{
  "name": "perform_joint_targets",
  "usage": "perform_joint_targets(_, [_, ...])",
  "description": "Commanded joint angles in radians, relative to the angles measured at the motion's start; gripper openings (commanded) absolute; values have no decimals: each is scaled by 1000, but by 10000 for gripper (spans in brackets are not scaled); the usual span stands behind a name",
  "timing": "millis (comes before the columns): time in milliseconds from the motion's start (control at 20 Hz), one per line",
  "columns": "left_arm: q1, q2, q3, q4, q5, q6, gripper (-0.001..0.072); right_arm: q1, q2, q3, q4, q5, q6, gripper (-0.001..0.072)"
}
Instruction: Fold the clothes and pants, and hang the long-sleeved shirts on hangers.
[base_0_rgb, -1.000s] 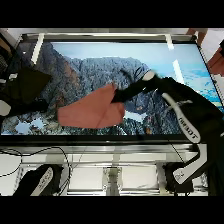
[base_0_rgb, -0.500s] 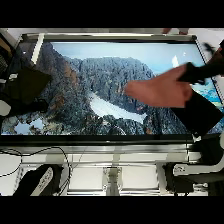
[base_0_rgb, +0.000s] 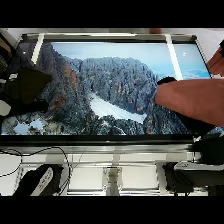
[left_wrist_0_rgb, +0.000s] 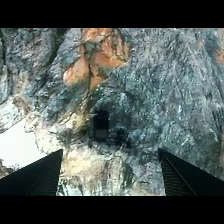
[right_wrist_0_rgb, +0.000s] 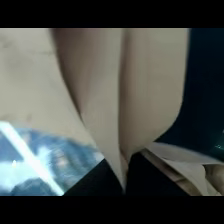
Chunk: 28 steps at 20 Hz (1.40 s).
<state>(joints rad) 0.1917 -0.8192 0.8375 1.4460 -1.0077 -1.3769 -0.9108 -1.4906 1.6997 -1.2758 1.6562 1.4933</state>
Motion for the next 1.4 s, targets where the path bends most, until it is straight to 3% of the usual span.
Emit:
perform_joint_targets(0, [-1,0,0,-10,0,0,686,-82,-15,-18,-128,3,38,9])
perform_joint_targets(100, [-1,0,0,-10,1,0,685,-102,-32,-50,-135,-5,40,43])
perform_joint_targets(200, [-1,0,0,-10,0,0,686,-103,-40,-94,-139,-40,41,321])
perform_joint_targets(250, [-1,0,0,-10,1,0,686,-103,-40,-105,-140,-54,40,344])
perform_joint_targets(450, [-1,0,0,-6,1,1,685,-100,-23,-74,-154,-58,39,343])
perform_joint_targets(600, [-1,0,0,-7,1,1,685,-46,67,-74,-55,-108,31,317])
perform_joint_targets(650, [-1,0,0,-6,1,1,685,-6,108,-74,-8,-121,17,273])
perform_joint_targets(750, [-1,0,0,-6,-1,1,685,113,190,-88,104,-123,-44,12])
perform_joint_targets(950, [-1,0,0,-6,0,1,685,533,350,-225,117,-109,-90,10])
perform_joint_targets(1150, [-1,0,0,-6,0,1,685,1015,440,-478,-16,-183,-86,9])
perform_joint_targets(1350, [-1,0,0,-6,0,1,685,1339,440,-751,-74,-284,-6,9])
